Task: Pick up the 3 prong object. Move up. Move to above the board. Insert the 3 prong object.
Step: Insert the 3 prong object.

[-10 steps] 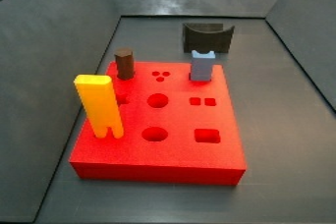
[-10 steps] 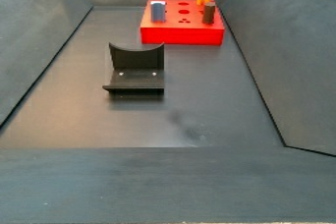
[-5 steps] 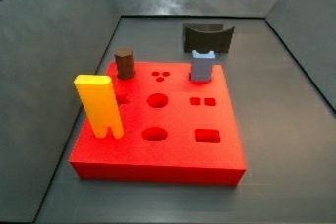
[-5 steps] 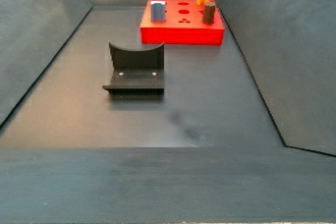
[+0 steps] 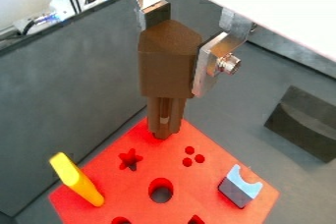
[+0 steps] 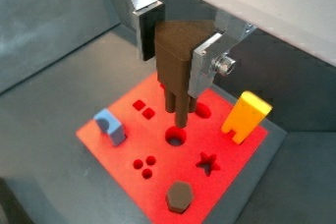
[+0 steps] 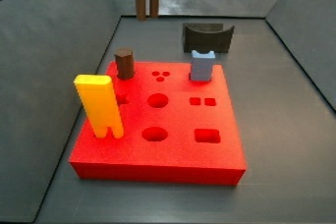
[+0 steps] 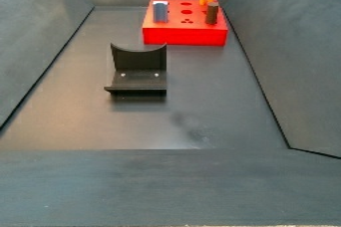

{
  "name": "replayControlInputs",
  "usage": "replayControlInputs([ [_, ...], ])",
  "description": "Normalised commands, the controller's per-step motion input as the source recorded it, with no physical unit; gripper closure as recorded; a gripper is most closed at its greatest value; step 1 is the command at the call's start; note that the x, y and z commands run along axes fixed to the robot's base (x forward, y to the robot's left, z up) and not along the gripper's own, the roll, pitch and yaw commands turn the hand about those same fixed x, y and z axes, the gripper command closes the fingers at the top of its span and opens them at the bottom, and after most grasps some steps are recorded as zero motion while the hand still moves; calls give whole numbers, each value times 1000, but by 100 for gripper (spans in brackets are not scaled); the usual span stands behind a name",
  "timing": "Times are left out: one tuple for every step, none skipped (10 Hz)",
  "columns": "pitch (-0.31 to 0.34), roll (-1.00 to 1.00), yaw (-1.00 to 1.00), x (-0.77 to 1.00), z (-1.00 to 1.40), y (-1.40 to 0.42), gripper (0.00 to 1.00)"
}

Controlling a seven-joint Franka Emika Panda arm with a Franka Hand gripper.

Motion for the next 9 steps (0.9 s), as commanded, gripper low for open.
replayControlInputs([
  [0,49,346,131,-506,189,100],
  [0,77,289,17,-483,120,100],
  [4,107,294,0,-437,63,100],
  [14,0,177,0,-166,6,100],
  [0,7,0,0,-49,-9,100],
  [0,21,40,131,-223,66,100],
  [13,20,60,246,-263,169,100],
  [7,31,114,211,-254,189,100],
  [-10,0,0,0,0,0,100],
])
